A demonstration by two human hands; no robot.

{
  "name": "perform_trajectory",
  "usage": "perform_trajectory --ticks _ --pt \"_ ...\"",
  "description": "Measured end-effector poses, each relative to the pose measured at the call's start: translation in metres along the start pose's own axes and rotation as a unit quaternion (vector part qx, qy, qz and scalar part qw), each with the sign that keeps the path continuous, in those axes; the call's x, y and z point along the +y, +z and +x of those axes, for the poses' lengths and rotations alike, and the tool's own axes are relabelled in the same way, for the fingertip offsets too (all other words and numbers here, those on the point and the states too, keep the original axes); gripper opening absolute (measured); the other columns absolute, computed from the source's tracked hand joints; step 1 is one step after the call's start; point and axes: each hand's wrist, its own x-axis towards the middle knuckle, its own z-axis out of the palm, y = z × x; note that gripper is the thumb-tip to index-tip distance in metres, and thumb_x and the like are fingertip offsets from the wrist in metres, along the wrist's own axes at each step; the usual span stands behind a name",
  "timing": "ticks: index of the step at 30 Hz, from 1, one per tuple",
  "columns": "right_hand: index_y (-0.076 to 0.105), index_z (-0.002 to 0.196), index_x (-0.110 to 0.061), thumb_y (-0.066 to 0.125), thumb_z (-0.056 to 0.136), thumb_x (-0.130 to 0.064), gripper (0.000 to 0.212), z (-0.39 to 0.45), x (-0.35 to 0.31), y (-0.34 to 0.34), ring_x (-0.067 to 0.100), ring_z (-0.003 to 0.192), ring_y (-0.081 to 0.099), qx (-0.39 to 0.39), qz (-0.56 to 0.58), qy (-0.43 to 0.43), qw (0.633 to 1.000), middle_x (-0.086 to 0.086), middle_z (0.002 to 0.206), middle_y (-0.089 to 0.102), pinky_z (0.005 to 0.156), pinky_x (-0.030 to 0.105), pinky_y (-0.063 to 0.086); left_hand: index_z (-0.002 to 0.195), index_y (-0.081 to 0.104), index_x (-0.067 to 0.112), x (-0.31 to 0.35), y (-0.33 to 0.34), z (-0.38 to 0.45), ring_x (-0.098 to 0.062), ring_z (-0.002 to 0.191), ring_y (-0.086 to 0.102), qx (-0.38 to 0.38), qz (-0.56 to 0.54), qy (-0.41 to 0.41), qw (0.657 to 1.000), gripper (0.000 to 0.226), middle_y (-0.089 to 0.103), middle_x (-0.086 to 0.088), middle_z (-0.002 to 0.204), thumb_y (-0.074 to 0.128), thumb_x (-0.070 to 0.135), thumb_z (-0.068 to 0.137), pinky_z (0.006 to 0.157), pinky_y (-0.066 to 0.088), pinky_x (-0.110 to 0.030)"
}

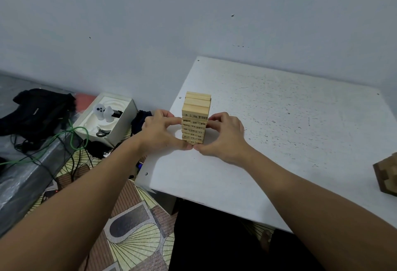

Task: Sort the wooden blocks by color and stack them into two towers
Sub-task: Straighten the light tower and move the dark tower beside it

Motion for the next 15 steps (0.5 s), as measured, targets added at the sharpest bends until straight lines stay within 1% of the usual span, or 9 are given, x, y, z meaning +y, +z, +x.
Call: perform_trajectory --ticks 2,3,7,9,11,13,15 --pt "0.045 0.087 -0.054 0.085 0.068 -0.061 0.044 -0.002 -0.002 -0.003 0.004 0.12 0.02 -0.005 0.008 0.002 1.0 -0.021 0.128 0.045 0.12 0.038 0.023 0.112 0.063 0.069 0.002 0.001 -0.001 -0.013 0.131 0.024 0.011 0.019 -0.003 1.0 0.082 0.036 0.021 0.123 0.077 0.092 0.034 0.121 0.026 -0.039" --pt "0.043 0.086 -0.055 0.085 0.068 -0.06 0.046 -0.004 -0.003 -0.005 0.004 0.119 0.02 -0.007 0.013 0.004 1.0 -0.02 0.128 0.045 0.12 0.038 0.023 0.111 0.063 0.068 0.004 0.001 -0.001 -0.013 0.131 0.025 0.015 0.027 -0.004 1.0 0.08 0.036 0.021 0.123 0.076 0.091 0.035 0.119 0.026 -0.036" --pt "0.042 0.087 -0.054 0.086 0.068 -0.057 0.048 -0.008 -0.005 -0.01 0.005 0.116 0.018 -0.018 0.034 0.018 0.999 -0.018 0.125 0.041 0.118 0.037 0.026 0.1 0.06 0.071 0.014 0.002 -0.006 -0.014 0.129 0.026 0.022 0.054 -0.007 0.998 0.064 0.035 0.019 0.123 0.074 0.087 0.039 0.109 0.022 -0.027" --pt "0.043 0.09 -0.054 0.086 0.067 -0.058 0.049 -0.01 -0.004 -0.012 0.008 0.118 0.019 -0.022 0.034 0.024 0.999 -0.018 0.124 0.04 0.117 0.036 0.028 0.095 0.06 0.07 0.019 0.002 -0.008 -0.015 0.127 0.022 0.017 0.063 -0.006 0.998 0.055 0.033 0.017 0.123 0.078 0.083 0.045 0.106 0.019 -0.027" --pt "0.044 0.089 -0.054 0.086 0.067 -0.059 0.047 -0.011 -0.002 -0.014 0.007 0.117 0.018 -0.022 0.033 0.024 0.999 -0.018 0.123 0.04 0.117 0.036 0.027 0.091 0.06 0.07 0.022 0.004 -0.009 -0.016 0.125 0.02 0.015 0.066 -0.001 0.998 0.045 0.031 0.017 0.123 0.086 0.075 0.055 0.105 0.018 -0.027" --pt "0.044 0.087 -0.055 0.086 0.067 -0.058 0.047 -0.014 0.0 -0.016 0.006 0.115 0.018 -0.02 0.034 0.023 0.999 -0.018 0.124 0.041 0.117 0.035 0.027 0.093 0.062 0.068 0.026 0.006 -0.009 -0.017 0.125 0.018 0.017 0.074 0.001 0.997 0.043 0.029 0.017 0.124 0.089 0.07 0.06 0.105 0.017 -0.028" --pt "0.043 0.086 -0.056 0.085 0.067 -0.059 0.047 -0.017 0.003 -0.019 0.006 0.115 0.017 -0.019 0.032 0.025 0.999 -0.019 0.123 0.04 0.118 0.035 0.025 0.1 0.064 0.064 0.03 0.01 -0.009 -0.018 0.125 0.018 0.02 0.08 0.003 0.997 0.047 0.029 0.017 0.123 0.089 0.069 0.06 0.106 0.017 -0.028"
